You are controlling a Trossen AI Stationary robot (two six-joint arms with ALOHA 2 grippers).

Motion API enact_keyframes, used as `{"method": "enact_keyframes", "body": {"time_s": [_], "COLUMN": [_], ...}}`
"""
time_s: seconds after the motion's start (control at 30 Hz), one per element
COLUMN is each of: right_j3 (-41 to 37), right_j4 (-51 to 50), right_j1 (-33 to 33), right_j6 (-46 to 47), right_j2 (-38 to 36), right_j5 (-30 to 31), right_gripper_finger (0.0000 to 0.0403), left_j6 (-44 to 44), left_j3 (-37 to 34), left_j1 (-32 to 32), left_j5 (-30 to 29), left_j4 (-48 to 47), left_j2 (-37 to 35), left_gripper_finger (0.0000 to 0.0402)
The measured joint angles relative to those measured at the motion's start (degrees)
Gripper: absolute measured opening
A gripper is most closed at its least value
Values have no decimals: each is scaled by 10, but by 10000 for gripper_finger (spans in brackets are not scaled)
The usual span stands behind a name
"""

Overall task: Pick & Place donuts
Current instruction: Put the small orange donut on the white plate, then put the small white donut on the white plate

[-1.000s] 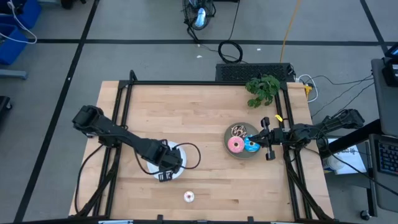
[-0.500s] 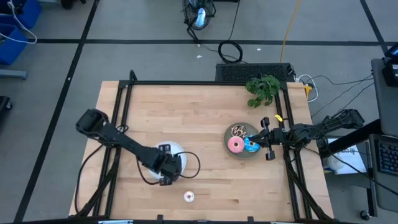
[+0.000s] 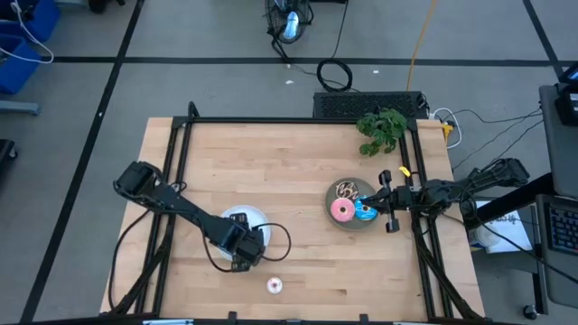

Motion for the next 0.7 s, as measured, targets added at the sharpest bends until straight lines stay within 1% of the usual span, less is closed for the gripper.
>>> {"method": "enact_keyframes", "body": {"time_s": [0.07, 0.17, 0.27, 0.43, 0.53, 0.7], "right_j3": [0, 0, 0, 0, 0, 0], "right_j4": [0, 0, 0, 0, 0, 0], "right_j1": [0, 0, 0, 0, 0, 0], "right_j6": [0, 0, 0, 0, -1, -2], "right_j2": [0, 0, 0, 0, 0, 0], "right_j5": [0, 0, 0, 0, 0, 0], "right_gripper_finger": [0, 0, 0, 0, 0, 0], "left_j6": [-1, 0, 11, 17, 10, -2], "left_j3": [6, 27, 54, 123, 170, 239], "left_j1": [3, 2, 2, 3, 3, 3], "left_j5": [0, 0, -2, -21, -27, -46], "left_j4": [-8, -21, -52, -91, -100, -118], "left_j2": [-7, -16, -16, -17, -17, -17], "left_gripper_finger": [311, 327, 330, 329, 313, 249]}}
